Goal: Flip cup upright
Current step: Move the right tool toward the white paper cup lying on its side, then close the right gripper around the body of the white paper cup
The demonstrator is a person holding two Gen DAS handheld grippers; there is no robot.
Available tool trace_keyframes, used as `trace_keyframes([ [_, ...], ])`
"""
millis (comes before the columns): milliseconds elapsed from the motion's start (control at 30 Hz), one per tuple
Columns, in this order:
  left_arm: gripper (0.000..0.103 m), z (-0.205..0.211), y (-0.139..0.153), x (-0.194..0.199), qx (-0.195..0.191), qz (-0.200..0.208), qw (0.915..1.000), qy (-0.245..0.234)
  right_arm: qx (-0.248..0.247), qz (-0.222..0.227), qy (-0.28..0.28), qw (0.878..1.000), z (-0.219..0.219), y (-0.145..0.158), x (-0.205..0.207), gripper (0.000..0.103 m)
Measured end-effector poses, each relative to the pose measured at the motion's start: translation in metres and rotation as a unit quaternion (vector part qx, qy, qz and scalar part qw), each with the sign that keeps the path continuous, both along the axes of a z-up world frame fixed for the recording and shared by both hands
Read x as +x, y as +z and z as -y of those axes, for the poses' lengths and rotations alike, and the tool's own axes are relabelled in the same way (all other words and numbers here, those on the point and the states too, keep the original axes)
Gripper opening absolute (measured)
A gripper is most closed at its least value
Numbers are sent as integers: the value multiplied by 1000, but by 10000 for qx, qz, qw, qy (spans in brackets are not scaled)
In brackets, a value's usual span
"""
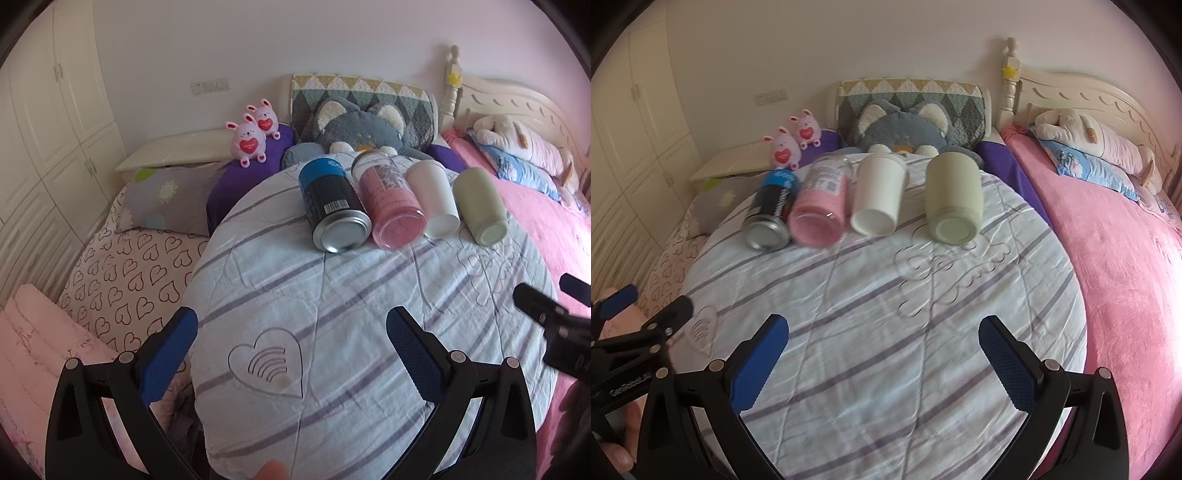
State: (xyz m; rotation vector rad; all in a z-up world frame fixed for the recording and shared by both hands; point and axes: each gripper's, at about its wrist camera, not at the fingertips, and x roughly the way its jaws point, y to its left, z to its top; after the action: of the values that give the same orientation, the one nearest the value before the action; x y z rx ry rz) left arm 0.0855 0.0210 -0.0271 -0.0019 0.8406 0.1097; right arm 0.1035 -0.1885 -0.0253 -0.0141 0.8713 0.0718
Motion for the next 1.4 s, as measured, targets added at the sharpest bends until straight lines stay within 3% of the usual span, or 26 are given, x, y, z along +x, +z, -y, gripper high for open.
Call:
trace_keyframes([
  [267, 103, -4, -4, 41, -14, -59, 9999, 141, -20, -129, -356, 9993, 30, 0, 61, 103],
  [467, 103, -14, -13, 63, -75, -188, 9995, 243, 60, -162, 147, 9997, 6, -2, 90, 103],
  [667, 103, -23, -21, 71, -83, -247, 9993, 273, 205, -212, 498, 9983, -23, -3, 130, 94],
  [800, 103, -27, -26, 73, -125, -305, 9991, 256, 271, -391, 441, 9979, -28, -13, 159, 75],
  [1100, 103, -30, -35, 81, -155, -404, 9987, 250, 328, -901, 261, 9950, -24, -43, 193, 71],
  [1400, 103, -26, -38, 80, -218, -471, 9985, 179, -266, -973, 355, 9943, -38, -50, 199, 67],
])
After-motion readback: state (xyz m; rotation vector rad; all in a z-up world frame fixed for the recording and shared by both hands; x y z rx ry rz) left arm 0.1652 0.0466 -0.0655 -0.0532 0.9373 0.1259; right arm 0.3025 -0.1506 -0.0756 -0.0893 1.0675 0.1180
